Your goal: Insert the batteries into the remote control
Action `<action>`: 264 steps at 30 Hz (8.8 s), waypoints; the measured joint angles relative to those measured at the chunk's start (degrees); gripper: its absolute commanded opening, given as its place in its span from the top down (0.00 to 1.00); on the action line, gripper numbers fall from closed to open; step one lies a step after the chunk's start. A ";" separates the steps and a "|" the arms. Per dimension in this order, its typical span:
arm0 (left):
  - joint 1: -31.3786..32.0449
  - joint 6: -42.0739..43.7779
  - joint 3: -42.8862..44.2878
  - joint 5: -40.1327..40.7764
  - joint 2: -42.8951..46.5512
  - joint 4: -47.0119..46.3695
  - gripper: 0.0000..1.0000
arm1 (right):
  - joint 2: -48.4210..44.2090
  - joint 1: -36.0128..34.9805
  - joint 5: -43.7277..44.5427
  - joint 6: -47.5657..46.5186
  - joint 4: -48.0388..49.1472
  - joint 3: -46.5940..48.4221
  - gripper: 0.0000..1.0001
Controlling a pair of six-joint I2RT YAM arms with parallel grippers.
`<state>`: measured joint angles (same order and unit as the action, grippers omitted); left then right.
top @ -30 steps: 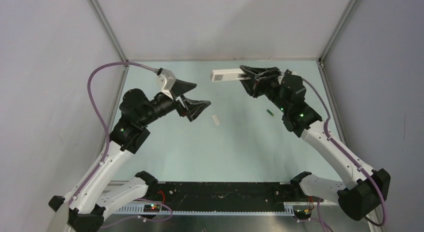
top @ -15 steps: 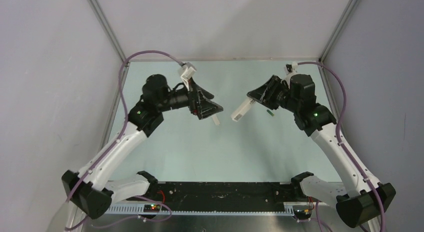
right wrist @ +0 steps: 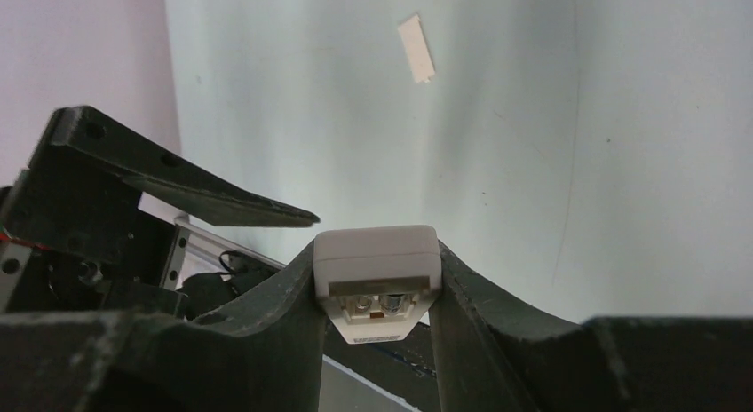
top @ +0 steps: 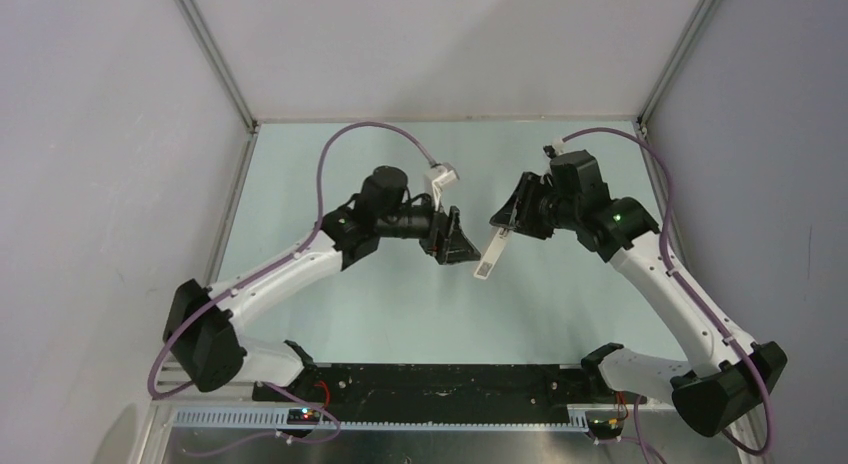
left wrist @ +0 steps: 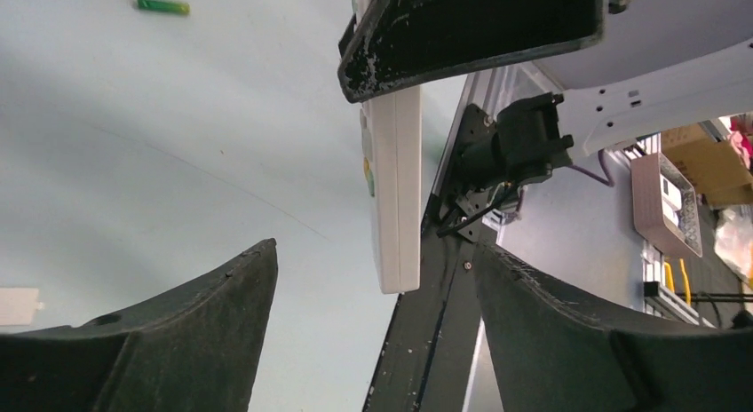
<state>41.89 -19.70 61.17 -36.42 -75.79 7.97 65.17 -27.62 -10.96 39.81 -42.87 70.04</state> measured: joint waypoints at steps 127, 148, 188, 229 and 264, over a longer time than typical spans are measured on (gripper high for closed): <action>-14.34 -0.24 -5.05 -12.22 -7.85 -0.70 0.99 | 47.89 16.85 17.64 -30.56 5.27 8.85 0.77; -13.73 -8.96 -6.21 -16.39 -7.93 -7.41 1.00 | 27.82 13.92 7.76 -16.24 11.61 -0.68 0.96; -9.01 -45.90 -5.09 -15.87 -12.48 -32.81 1.00 | -1.84 -14.36 30.56 -1.99 28.30 -3.63 0.94; -8.92 -51.25 -3.91 -16.83 -14.56 -37.05 1.00 | 2.95 -18.80 41.31 -2.03 27.32 -3.63 0.89; -8.90 -51.39 -3.91 -16.72 -16.79 -38.25 1.00 | 2.03 -18.62 42.14 0.87 23.02 -3.56 0.54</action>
<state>32.99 -71.09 57.25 -53.15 -92.58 -30.28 67.20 -46.24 31.18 40.69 -19.86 66.48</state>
